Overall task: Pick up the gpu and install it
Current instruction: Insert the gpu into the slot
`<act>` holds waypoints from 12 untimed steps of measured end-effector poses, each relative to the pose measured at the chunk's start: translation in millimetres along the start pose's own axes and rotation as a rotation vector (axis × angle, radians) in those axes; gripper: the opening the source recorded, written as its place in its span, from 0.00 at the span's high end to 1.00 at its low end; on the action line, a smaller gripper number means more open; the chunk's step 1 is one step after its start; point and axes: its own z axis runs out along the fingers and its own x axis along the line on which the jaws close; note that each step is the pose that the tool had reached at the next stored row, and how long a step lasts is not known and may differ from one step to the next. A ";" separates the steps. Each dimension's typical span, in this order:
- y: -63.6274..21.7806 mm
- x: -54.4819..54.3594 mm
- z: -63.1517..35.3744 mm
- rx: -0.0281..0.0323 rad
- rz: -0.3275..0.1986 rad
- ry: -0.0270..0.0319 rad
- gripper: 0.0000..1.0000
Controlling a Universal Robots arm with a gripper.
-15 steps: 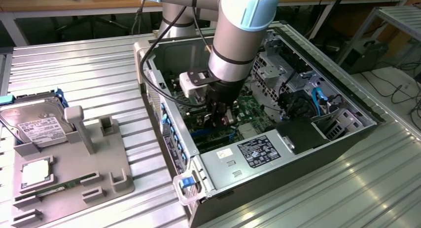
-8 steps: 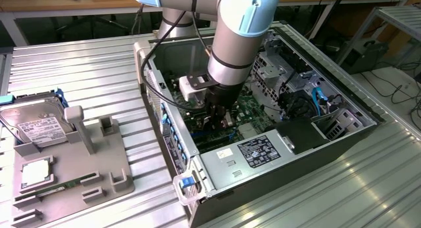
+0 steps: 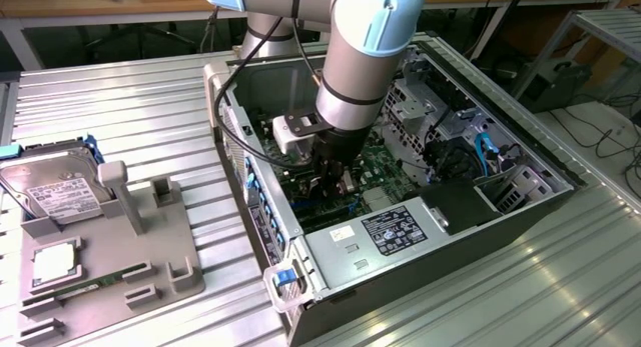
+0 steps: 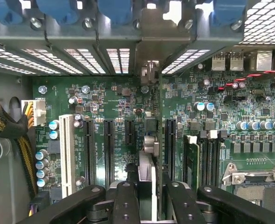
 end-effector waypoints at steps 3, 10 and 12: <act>0.1 -1.5 0.0 -0.0002 0.000 0.0039 0.72; 0.1 -2.4 0.1 -0.0002 0.000 0.0060 0.72; 0.1 -2.4 0.4 -0.0002 0.000 0.0062 0.72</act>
